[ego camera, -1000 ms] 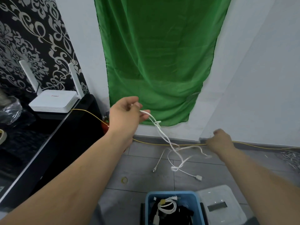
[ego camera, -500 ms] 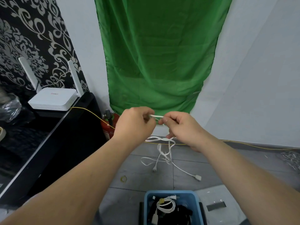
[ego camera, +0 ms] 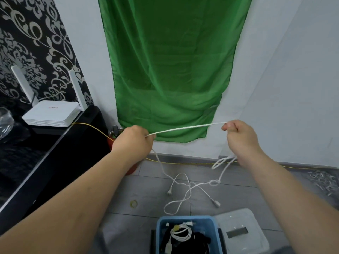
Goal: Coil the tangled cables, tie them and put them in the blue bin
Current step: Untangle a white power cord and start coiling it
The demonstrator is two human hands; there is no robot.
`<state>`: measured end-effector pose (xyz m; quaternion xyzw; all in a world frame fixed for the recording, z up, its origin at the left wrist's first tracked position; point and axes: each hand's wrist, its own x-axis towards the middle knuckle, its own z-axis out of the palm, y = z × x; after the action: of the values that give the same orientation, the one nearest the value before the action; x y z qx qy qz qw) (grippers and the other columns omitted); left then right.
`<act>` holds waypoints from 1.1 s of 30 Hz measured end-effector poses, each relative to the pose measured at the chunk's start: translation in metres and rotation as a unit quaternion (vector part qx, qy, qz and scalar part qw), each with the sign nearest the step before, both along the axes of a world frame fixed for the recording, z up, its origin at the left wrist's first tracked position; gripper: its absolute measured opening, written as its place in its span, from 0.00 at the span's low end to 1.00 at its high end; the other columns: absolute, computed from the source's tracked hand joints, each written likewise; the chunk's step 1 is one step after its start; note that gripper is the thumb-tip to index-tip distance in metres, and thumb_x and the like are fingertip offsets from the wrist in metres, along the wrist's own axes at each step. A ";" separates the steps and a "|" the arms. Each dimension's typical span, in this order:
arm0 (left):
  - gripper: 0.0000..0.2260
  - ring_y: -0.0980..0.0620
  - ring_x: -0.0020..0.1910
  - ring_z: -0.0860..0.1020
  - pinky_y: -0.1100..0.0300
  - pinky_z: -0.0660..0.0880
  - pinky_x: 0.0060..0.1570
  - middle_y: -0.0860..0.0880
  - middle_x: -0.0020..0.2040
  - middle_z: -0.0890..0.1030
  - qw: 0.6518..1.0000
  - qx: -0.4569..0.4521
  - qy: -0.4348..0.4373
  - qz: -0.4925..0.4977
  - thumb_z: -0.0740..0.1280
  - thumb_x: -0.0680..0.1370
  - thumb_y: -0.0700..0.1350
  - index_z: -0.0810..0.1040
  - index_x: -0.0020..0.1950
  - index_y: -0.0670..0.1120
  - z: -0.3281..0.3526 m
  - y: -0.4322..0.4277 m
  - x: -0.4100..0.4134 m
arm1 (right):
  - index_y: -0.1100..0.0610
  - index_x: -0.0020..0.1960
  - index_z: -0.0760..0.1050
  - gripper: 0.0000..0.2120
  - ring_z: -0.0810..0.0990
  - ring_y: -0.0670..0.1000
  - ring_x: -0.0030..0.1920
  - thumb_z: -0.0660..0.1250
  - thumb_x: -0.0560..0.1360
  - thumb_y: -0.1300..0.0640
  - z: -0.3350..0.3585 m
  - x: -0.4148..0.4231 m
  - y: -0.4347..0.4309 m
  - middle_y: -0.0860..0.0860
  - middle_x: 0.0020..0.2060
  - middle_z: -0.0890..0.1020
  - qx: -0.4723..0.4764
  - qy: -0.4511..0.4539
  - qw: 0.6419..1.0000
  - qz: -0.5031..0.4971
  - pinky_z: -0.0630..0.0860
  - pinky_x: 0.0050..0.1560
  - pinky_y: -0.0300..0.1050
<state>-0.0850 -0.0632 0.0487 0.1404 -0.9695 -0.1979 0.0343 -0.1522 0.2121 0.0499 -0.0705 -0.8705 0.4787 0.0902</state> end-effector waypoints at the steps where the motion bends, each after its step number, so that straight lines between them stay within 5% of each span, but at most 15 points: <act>1: 0.14 0.40 0.41 0.78 0.55 0.74 0.39 0.47 0.35 0.78 1.000 0.018 0.025 -0.002 0.65 0.80 0.49 0.79 0.37 0.46 0.002 -0.001 0.001 | 0.55 0.47 0.78 0.12 0.73 0.50 0.36 0.58 0.83 0.59 -0.004 0.000 0.005 0.49 0.37 0.76 -0.005 -0.024 1.000 -0.004 0.67 0.32 0.41; 4: 0.13 0.42 0.43 0.82 0.53 0.80 0.46 0.48 0.46 0.83 0.989 0.086 0.118 0.020 0.63 0.80 0.39 0.85 0.55 0.50 0.005 -0.005 0.002 | 0.58 0.44 0.77 0.12 0.75 0.58 0.33 0.58 0.82 0.59 -0.022 -0.002 0.015 0.55 0.34 0.76 -0.031 -0.092 0.994 -0.042 0.76 0.35 0.48; 6: 0.14 0.45 0.37 0.82 0.55 0.81 0.39 0.49 0.43 0.83 0.964 0.228 0.125 0.051 0.61 0.82 0.38 0.82 0.62 0.50 0.007 -0.004 0.000 | 0.63 0.44 0.77 0.12 0.80 0.61 0.36 0.59 0.81 0.58 -0.037 -0.009 0.023 0.61 0.36 0.80 -0.039 -0.126 0.989 -0.066 0.80 0.42 0.55; 8: 0.11 0.46 0.29 0.80 0.54 0.79 0.32 0.46 0.36 0.81 0.926 0.362 0.091 0.062 0.60 0.83 0.39 0.80 0.60 0.47 0.008 0.004 0.000 | 0.65 0.44 0.75 0.10 0.80 0.62 0.40 0.61 0.80 0.61 -0.044 -0.010 0.028 0.63 0.39 0.80 -0.028 -0.177 0.982 -0.057 0.76 0.43 0.50; 10: 0.09 0.49 0.23 0.71 0.56 0.71 0.26 0.46 0.31 0.75 0.917 0.393 0.049 0.057 0.61 0.83 0.42 0.81 0.54 0.44 0.008 0.013 0.002 | 0.64 0.48 0.75 0.05 0.77 0.61 0.45 0.61 0.78 0.66 -0.044 -0.003 0.025 0.60 0.42 0.77 0.020 -0.223 0.974 -0.023 0.70 0.43 0.45; 13: 0.11 0.53 0.24 0.59 0.60 0.56 0.28 0.49 0.28 0.66 0.885 0.464 -0.036 0.024 0.60 0.82 0.41 0.82 0.53 0.44 0.008 0.030 0.008 | 0.59 0.70 0.73 0.23 0.77 0.57 0.59 0.61 0.77 0.68 -0.031 0.005 0.005 0.56 0.62 0.78 0.000 -0.203 0.978 0.057 0.72 0.54 0.43; 15: 0.11 0.54 0.24 0.58 0.62 0.54 0.29 0.52 0.27 0.66 0.877 0.475 -0.076 -0.013 0.59 0.82 0.40 0.82 0.54 0.46 0.009 0.042 0.011 | 0.52 0.73 0.72 0.27 0.79 0.50 0.62 0.62 0.76 0.68 -0.013 0.013 -0.018 0.51 0.65 0.79 -0.052 -0.163 0.972 0.163 0.74 0.52 0.39; 19: 0.10 0.54 0.23 0.60 0.66 0.55 0.26 0.49 0.28 0.68 0.873 0.478 -0.068 -0.068 0.60 0.81 0.37 0.80 0.53 0.46 0.010 0.057 0.012 | 0.51 0.70 0.74 0.26 0.83 0.49 0.60 0.65 0.76 0.71 0.003 0.030 -0.056 0.48 0.58 0.85 -0.111 -0.119 0.927 0.338 0.76 0.62 0.43; 23: 0.05 0.54 0.22 0.63 0.65 0.58 0.23 0.51 0.27 0.71 0.903 0.423 -0.002 -0.074 0.65 0.78 0.36 0.80 0.47 0.43 0.011 0.057 0.013 | 0.54 0.52 0.79 0.09 0.83 0.53 0.37 0.62 0.83 0.63 0.001 0.033 -0.058 0.53 0.36 0.83 -0.002 -0.083 0.921 0.382 0.80 0.41 0.50; 25: 0.05 0.55 0.21 0.66 0.65 0.62 0.22 0.53 0.25 0.73 0.941 0.328 0.029 -0.081 0.67 0.77 0.38 0.80 0.48 0.47 0.007 0.046 0.011 | 0.49 0.47 0.80 0.13 0.78 0.53 0.32 0.59 0.85 0.57 0.002 0.027 -0.054 0.53 0.31 0.78 0.046 -0.067 0.944 0.320 0.81 0.37 0.55; 28: 0.05 0.52 0.24 0.73 0.64 0.69 0.26 0.50 0.27 0.79 0.980 0.176 0.003 -0.095 0.68 0.76 0.42 0.81 0.43 0.50 -0.001 0.023 0.010 | 0.49 0.46 0.79 0.15 0.77 0.54 0.31 0.56 0.83 0.61 0.005 0.010 -0.041 0.53 0.36 0.76 -0.074 -0.059 0.989 0.110 0.85 0.46 0.57; 33: 0.09 0.48 0.25 0.80 0.57 0.79 0.30 0.46 0.29 0.82 0.981 0.175 -0.052 -0.062 0.68 0.79 0.45 0.80 0.39 0.48 -0.013 -0.009 0.012 | 0.56 0.52 0.76 0.13 0.79 0.54 0.29 0.55 0.79 0.66 0.002 -0.012 0.004 0.58 0.36 0.81 -0.324 -0.112 0.928 -0.146 0.77 0.40 0.48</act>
<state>-0.0729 -0.0722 0.0360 0.0943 -0.9271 -0.3588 -0.0534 -0.1646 0.2163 0.0522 -0.2751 -0.6526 0.7052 0.0329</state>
